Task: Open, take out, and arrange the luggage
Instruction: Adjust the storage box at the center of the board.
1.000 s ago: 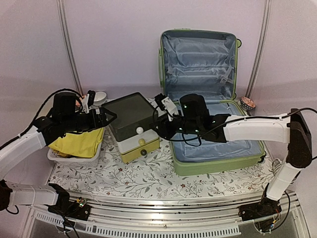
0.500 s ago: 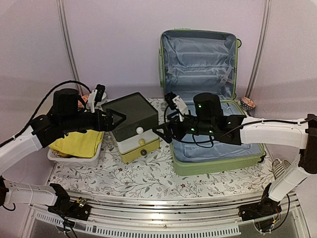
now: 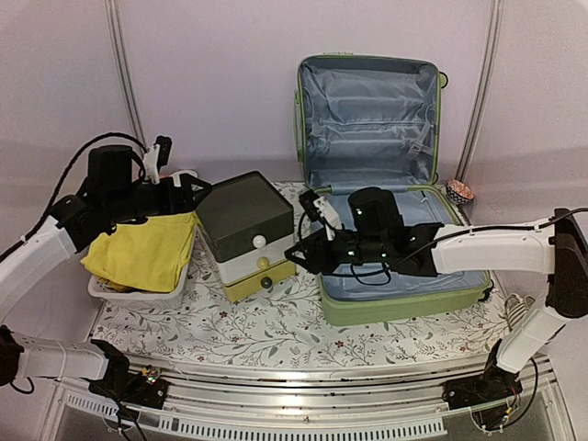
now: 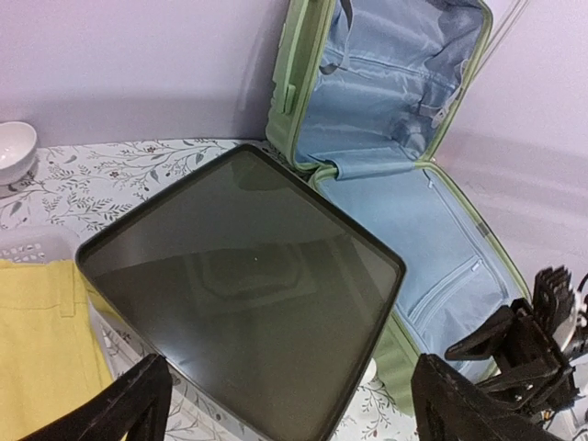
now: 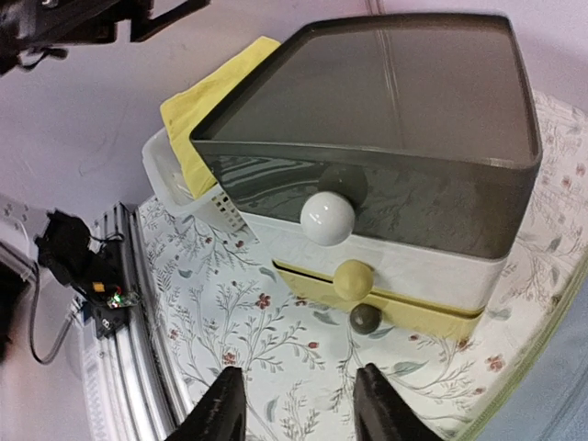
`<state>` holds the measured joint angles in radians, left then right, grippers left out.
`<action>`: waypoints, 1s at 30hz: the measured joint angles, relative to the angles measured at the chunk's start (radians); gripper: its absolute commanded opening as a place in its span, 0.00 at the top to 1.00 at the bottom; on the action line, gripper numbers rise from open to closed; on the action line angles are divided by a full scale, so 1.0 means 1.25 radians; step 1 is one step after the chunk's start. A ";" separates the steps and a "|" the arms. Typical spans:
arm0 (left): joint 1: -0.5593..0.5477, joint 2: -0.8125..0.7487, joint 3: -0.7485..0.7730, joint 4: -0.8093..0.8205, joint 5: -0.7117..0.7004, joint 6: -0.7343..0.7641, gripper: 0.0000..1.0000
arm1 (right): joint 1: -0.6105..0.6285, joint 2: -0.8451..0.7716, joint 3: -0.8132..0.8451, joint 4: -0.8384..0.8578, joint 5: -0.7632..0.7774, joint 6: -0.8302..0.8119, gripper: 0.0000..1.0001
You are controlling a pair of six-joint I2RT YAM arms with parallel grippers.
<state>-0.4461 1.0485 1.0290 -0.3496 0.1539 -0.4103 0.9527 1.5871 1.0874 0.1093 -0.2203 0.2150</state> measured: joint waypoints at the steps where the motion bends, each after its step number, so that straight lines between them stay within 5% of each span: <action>1: 0.005 0.007 0.009 -0.002 0.001 0.002 0.07 | 0.004 0.011 0.000 0.003 -0.001 0.010 0.81; 2: 0.010 0.020 0.022 -0.005 0.003 0.005 0.07 | 0.008 0.022 0.000 0.009 -0.001 0.019 0.91; 4: 0.017 0.051 0.047 -0.003 0.012 0.013 0.07 | 0.013 0.044 0.000 0.023 -0.001 0.035 0.97; 15: 0.031 0.226 0.116 -0.006 0.066 0.057 0.07 | 0.014 0.151 0.034 0.061 0.056 0.109 0.98; 30: 0.033 0.266 0.128 -0.007 0.106 0.083 0.07 | 0.009 0.208 0.128 0.071 0.110 0.136 0.98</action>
<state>-0.4046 1.3811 1.1889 -0.3588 0.2867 -0.3061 0.9646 1.8473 1.2472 0.1978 -0.0826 0.3843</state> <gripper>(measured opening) 0.929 0.022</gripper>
